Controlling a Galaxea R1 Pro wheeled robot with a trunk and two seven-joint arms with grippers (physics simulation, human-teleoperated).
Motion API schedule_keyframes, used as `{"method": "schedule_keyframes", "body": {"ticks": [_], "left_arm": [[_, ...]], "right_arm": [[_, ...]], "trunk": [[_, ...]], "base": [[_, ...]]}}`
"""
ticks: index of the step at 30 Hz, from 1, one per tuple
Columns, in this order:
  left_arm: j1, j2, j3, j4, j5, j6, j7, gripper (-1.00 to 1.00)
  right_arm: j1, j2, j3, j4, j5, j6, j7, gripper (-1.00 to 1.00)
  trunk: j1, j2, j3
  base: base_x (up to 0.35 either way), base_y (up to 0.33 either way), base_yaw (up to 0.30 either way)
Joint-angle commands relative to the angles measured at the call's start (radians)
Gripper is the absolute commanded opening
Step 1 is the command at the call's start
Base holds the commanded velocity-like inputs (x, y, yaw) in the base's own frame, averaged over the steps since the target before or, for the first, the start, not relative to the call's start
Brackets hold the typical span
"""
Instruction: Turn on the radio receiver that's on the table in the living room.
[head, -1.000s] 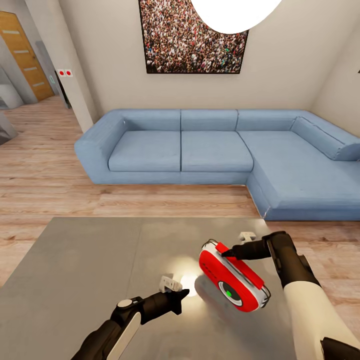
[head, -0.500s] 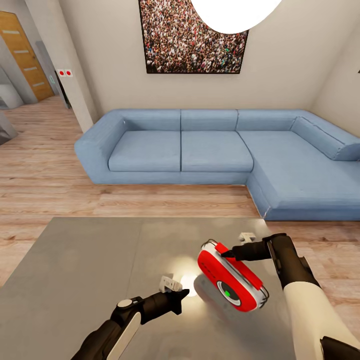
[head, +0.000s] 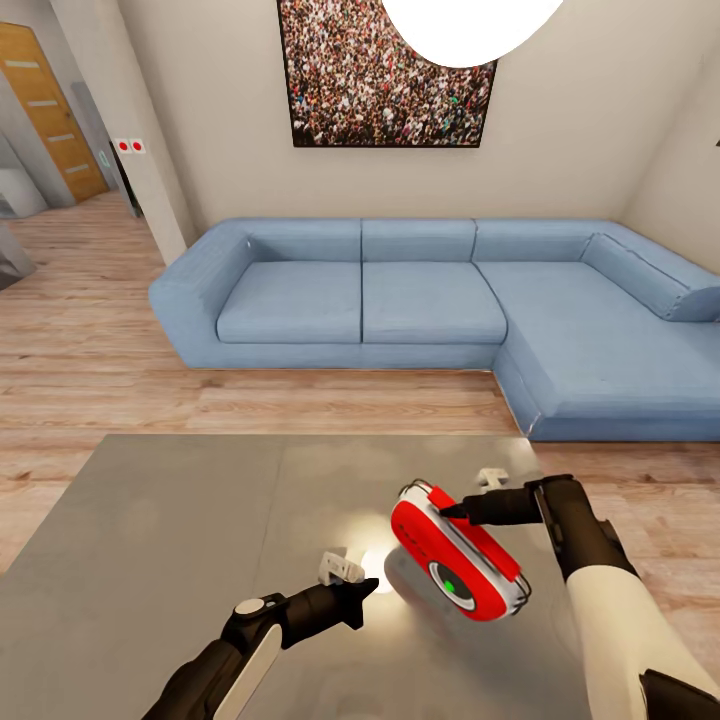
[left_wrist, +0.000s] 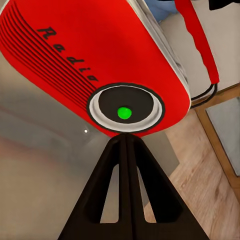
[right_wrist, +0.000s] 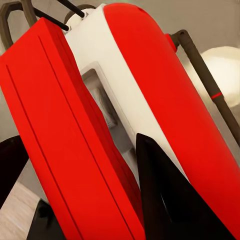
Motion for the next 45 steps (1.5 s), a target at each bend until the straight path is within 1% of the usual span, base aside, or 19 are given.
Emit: {"method": "schedule_keyframes", "body": {"ticks": [1, 10, 13, 15, 19, 27, 45], "left_arm": [[0.0, 0.0, 0.0, 0.0, 0.0, 0.0, 0.0, -1.0], [0.0, 0.0, 0.0, 0.0, 0.0, 0.0, 0.0, -1.0], [0.0, 0.0, 0.0, 0.0, 0.0, 0.0, 0.0, -1.0], [0.0, 0.0, 0.0, 0.0, 0.0, 0.0, 0.0, -1.0], [0.0, -0.001, 0.0, 0.0, 0.0, 0.0, 0.0, -1.0], [0.0, -0.002, 0.0, 0.0, 0.0, 0.0, 0.0, -1.0], [0.0, -0.002, 0.0, 0.0, 0.0, 0.0, 0.0, -1.0]], "right_arm": [[0.0, 0.0, -0.002, 0.001, -0.005, 0.002, 0.002, -1.0], [0.0, 0.002, -0.006, 0.008, -0.006, -0.005, -0.003, -1.0], [0.0, 0.0, -0.006, 0.051, -0.006, -0.006, -0.024, -1.0], [0.0, 0.0, -0.007, 0.086, -0.006, -0.008, -0.051, -1.0], [0.0, 0.0, -0.006, 0.107, -0.006, -0.008, -0.08, -1.0], [0.0, -0.001, -0.005, 0.115, -0.001, -0.006, -0.101, -1.0], [0.0, 0.0, -0.004, 0.116, -0.005, -0.009, -0.105, -1.0]], "trunk": [[0.0, 0.0, 0.0], [0.0, 0.0, 0.0], [0.0, 0.0, 0.0], [0.0, 0.0, 0.0], [0.0, 0.0, 0.0], [0.0, 0.0, 0.0], [0.0, 0.0, 0.0]], "base": [[0.0, 0.0, 0.0], [0.0, 0.0, 0.0], [0.0, 0.0, 0.0], [0.0, 0.0, 0.0], [0.0, 0.0, 0.0], [0.0, 0.0, 0.0], [0.0, 0.0, 0.0]]}}
